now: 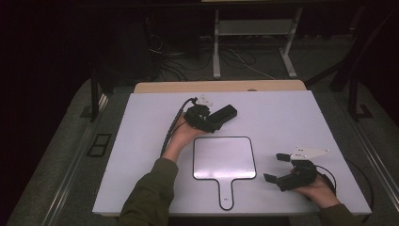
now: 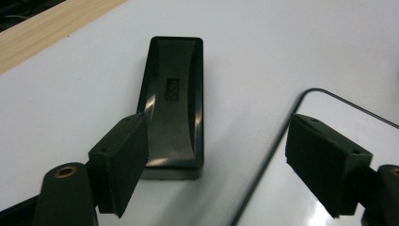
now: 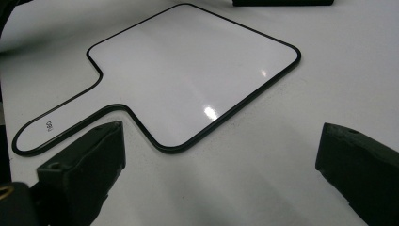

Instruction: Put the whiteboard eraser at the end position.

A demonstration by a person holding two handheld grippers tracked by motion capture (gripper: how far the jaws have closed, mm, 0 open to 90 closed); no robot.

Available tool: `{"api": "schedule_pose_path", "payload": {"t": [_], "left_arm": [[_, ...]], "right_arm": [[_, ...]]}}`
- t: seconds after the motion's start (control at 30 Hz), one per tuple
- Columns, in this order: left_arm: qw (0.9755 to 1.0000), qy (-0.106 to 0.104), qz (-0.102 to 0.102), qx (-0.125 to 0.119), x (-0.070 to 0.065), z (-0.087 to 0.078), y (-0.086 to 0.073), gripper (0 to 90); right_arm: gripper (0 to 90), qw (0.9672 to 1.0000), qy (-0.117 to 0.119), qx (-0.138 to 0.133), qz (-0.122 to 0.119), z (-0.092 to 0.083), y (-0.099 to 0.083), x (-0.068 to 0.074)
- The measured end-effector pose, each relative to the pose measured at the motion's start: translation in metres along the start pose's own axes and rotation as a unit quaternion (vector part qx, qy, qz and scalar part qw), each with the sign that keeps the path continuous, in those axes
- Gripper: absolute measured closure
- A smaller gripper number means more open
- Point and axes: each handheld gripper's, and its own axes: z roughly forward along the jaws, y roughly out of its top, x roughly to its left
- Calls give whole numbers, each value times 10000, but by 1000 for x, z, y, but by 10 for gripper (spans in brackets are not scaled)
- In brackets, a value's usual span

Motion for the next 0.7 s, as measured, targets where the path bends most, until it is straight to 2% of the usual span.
{"api": "schedule_pose_path", "payload": {"t": [0.1,0.3,0.33,0.43,0.7], "left_arm": [[9999,-37,-62,-89,-4,-7,-7,187],[9999,-31,-26,-141,-12,-20,-19,169],[9998,-10,-84,-186,-14,-23,-21,166],[9997,-31,-53,-248,-15,-29,-26,165],[9989,3,-119,-449,-22,-45,-38,160]], "right_arm": [[8,10000,-20,4,-1,0,0,0],[8,10000,-53,1,-22,0,0,0],[8,10000,-57,-1,-33,0,0,0],[9,10000,-62,7,-43,1,0,1],[8,10000,-53,18,-4,0,0,0]]}}
